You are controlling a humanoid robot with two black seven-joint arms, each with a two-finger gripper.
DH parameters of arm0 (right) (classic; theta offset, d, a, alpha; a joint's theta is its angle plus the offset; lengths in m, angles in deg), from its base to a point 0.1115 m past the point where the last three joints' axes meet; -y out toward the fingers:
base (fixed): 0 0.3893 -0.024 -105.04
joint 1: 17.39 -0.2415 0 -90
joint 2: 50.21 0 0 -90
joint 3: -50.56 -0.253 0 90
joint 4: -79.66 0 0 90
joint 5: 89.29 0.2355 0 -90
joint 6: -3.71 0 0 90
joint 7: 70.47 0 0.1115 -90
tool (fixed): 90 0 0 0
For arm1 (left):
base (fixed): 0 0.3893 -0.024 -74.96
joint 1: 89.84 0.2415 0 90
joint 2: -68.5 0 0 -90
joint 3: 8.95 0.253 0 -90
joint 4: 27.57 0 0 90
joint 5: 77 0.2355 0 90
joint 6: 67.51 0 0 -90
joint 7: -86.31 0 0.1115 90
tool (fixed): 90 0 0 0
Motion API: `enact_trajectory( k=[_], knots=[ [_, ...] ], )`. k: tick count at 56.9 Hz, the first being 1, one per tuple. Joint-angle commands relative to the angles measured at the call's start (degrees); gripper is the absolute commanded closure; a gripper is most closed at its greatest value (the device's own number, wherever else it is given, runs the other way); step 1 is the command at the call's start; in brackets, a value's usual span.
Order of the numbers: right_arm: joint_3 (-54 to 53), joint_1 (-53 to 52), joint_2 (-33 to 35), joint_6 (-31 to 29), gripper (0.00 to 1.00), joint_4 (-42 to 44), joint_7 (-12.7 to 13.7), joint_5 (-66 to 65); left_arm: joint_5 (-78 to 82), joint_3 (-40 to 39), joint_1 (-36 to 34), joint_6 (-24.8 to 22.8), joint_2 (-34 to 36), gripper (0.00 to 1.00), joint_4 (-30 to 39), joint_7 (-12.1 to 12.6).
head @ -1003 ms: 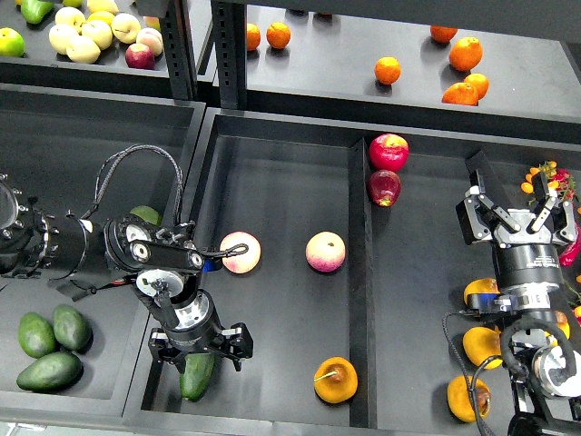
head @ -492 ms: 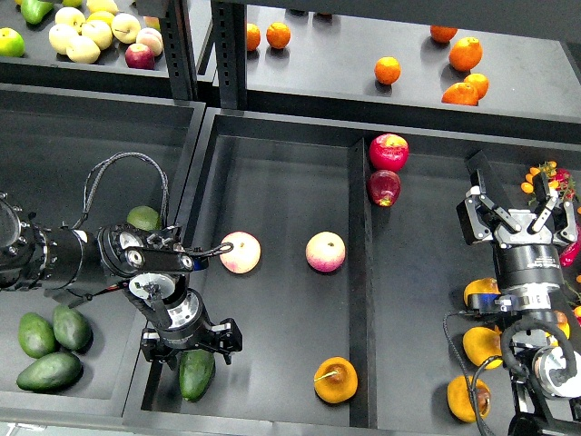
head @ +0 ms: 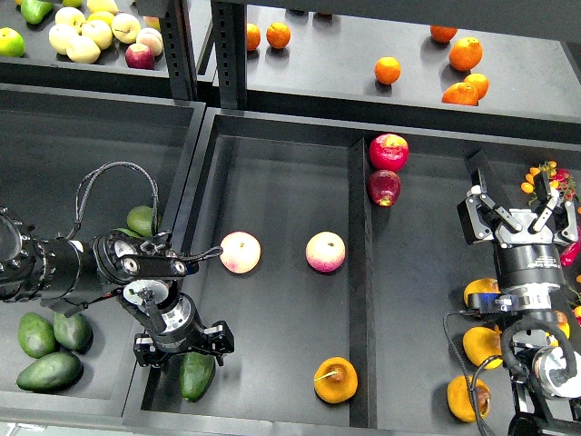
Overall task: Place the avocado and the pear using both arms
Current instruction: 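Close the left gripper around the green avocado and lift it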
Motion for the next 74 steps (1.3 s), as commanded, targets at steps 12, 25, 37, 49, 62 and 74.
enact_trajectory(
  k=[12,25,37,49,62,74],
  knots=[
    [0.0,0.0,0.0,-0.03,0.0,0.0,0.0,0.0,0.07,-0.17,1.09,0.0,0.0,0.02,-1.18,0.0],
    [0.0,0.0,0.0,-0.03,0.0,0.0,0.0,0.0,0.6,-0.25,1.44,0.0,0.0,0.05,-1.53,0.0],
    [0.0,0.0,0.0,-0.03,0.0,0.0,0.0,0.0,0.86,-0.87,1.88,0.0,0.0,0.09,-1.71,0.0],
    [0.0,0.0,0.0,-0.03,0.0,0.0,0.0,0.0,0.69,-1.05,1.96,0.0,0.0,0.17,-1.8,0.0],
    [0.0,0.0,0.0,-0.03,0.0,0.0,0.0,0.0,0.34,-1.13,1.88,0.0,0.0,0.27,-2.15,0.0],
    [0.0,0.0,0.0,-0.03,0.0,0.0,0.0,0.0,0.16,-1.66,2.05,0.0,0.0,0.33,-2.15,0.0]
  ],
)
